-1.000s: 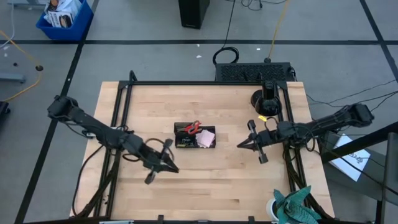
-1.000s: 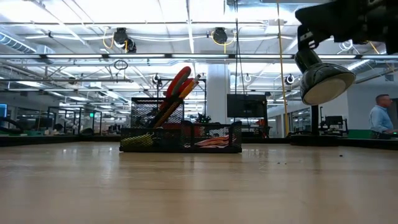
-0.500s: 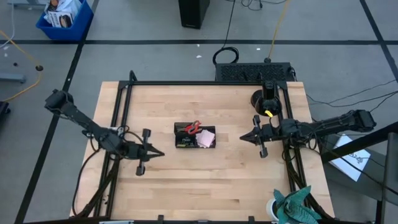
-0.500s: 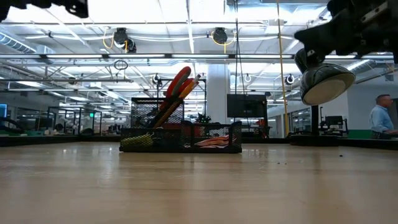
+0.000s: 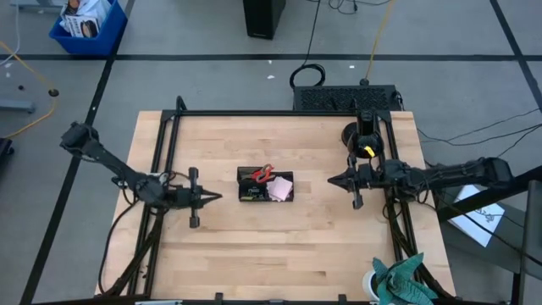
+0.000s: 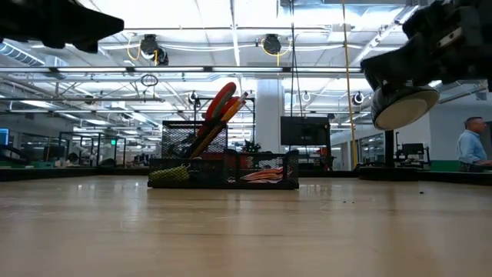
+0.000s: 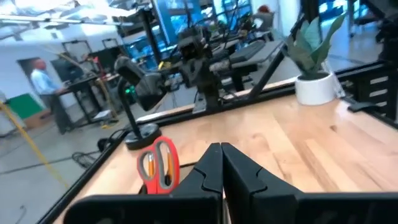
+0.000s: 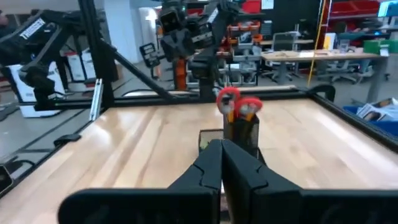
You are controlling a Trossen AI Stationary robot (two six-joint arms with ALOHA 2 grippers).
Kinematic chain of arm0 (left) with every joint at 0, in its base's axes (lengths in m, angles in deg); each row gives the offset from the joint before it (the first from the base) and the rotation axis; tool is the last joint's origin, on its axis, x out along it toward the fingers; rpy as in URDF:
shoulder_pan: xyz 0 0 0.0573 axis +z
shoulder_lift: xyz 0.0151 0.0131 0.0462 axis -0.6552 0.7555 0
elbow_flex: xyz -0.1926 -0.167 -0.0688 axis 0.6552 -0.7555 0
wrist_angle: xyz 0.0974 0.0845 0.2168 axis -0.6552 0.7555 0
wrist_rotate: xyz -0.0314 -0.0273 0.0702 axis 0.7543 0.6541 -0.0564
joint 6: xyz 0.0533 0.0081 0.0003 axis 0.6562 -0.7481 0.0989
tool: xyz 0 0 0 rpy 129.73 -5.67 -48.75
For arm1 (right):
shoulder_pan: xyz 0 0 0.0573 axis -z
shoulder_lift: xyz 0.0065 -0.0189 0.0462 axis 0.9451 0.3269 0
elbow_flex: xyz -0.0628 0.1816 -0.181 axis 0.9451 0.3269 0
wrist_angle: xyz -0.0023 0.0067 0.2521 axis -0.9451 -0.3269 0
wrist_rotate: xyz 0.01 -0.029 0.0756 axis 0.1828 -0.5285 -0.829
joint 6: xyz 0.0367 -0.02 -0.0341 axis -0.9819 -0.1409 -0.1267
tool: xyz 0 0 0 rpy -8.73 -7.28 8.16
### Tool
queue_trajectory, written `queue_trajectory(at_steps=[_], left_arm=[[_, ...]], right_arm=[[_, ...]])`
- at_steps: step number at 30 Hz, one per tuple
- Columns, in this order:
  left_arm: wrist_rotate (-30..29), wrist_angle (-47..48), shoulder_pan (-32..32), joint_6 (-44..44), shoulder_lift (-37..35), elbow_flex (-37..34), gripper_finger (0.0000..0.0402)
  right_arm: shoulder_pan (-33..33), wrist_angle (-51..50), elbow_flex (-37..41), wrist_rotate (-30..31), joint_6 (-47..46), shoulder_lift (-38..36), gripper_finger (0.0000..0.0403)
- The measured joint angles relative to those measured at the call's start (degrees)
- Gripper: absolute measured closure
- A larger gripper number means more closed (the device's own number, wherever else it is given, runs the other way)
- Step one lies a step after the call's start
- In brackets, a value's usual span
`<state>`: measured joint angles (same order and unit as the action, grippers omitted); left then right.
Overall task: Pick and place office supplies into organizer
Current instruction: Return to Home Position
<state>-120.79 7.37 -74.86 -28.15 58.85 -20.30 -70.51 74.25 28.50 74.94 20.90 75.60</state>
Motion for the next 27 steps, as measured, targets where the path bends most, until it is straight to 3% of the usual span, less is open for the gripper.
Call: queue_trajectory(at_steps=[5, 8, 12, 27], left_arm=[[7.9, 0.2, 5.4, -0.3, -4.8, -2.9, 0.0400], [9.3, -0.7, 7.1, -0.5, -8.3, -5.5, 0.0400], [9.5, -2.0, 7.9, -1.0, -13.0, -9.3, 0.0400], [7.9, 13.6, 8.3, -0.5, -25.0, -9.5, 0.0401]], right_arm=[[3.7, 4.2, 2.9, -4.9, -1.6, -0.3, 0.0403], [4.9, 4.8, 3.2, -5.6, -2.2, -0.5, 0.0403], [5.4, 4.3, 3.3, -5.7, -2.7, -0.5, 0.0403], [8.4, -0.4, 3.5, -6.0, -1.0, -4.1, 0.0403]])
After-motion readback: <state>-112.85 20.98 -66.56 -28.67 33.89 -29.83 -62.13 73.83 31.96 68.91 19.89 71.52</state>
